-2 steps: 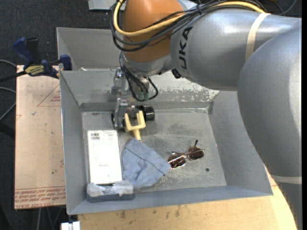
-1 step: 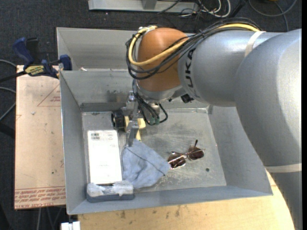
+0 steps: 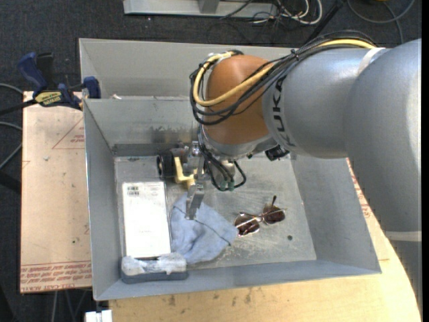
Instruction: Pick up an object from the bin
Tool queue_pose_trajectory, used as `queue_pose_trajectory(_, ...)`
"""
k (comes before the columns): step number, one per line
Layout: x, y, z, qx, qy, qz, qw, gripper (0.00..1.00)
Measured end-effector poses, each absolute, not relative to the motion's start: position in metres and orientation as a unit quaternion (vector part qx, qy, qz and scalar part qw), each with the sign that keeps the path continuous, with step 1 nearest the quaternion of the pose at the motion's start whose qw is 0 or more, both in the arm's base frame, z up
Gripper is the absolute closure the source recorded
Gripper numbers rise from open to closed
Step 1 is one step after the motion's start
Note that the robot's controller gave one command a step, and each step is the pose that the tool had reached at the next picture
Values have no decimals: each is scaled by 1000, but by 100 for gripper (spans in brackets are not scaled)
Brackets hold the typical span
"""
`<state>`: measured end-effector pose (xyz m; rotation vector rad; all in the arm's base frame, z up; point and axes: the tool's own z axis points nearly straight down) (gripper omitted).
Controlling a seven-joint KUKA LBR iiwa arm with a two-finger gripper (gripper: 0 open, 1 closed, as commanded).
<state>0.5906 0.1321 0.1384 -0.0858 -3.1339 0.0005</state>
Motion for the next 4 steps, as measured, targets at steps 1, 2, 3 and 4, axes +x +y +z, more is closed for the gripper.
queue_pose_trajectory(1,634,114,142,-78,-997,-1,-2,0)
queue_pose_trajectory(2,634,111,75,-62,-998,-3,-5,0)
queue_pose_trajectory(3,643,107,75,-120,-993,-3,2,100)
queue_pose_trajectory(4,643,107,75,-120,-993,-3,2,100)
